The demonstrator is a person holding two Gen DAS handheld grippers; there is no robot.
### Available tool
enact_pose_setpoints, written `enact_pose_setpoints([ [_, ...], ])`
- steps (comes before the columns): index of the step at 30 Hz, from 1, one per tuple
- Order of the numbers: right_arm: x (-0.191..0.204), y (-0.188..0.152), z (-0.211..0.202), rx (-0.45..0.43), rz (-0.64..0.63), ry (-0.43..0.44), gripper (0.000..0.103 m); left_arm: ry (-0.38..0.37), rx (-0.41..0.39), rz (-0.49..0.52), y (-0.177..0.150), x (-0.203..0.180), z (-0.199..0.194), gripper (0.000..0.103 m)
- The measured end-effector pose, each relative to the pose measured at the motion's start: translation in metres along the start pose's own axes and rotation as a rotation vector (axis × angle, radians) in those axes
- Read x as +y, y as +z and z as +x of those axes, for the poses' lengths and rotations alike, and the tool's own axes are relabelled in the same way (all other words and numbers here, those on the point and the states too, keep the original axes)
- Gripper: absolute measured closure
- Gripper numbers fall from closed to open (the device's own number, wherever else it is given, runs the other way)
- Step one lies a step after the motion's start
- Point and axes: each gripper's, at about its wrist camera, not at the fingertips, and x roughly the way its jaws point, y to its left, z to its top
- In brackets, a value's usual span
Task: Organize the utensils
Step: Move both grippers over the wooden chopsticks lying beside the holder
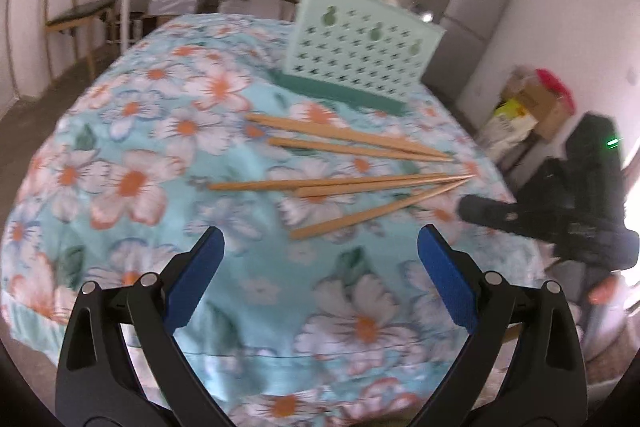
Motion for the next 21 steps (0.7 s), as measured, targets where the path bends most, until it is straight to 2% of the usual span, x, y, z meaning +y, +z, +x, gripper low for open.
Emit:
enact_pose_setpoints([
  [3,-0.005,-0.001,0.002,-0.006,0.020,-0.002,0.022,-0.079,-0.002,-0.028,0.000,0.000,-0.001,0.011],
  [7,-0.007,-0.001,0.005,-0.014,0.022,-0.012,0.022,-0.107,0.010,-0.001,0.003,-0.005,0.003,0.032],
  [9,-0.008,-0.001,0.005,-0.014,0.016,-0.013,0.022,-0.119,0.032,0.000,0.003,-0.005,0.009,0.039],
  [12,-0.010,0.001,0.004,-0.018,0.012,-0.016,0.022,-0.090,0.050,0.022,0.004,-0.005,0.017,0.051],
  [15,-0.014,0.003,0.004,-0.019,0.021,-0.010,0.022,-0.030,0.061,0.101,0.005,-0.009,0.026,0.057],
  [19,-0.018,0.004,0.007,-0.015,0.027,-0.001,0.022,0.027,0.080,0.255,0.006,-0.020,0.036,0.058],
  [21,-0.019,0.004,0.008,-0.017,0.025,0.002,0.022,0.030,0.106,0.321,0.006,-0.025,0.042,0.058],
])
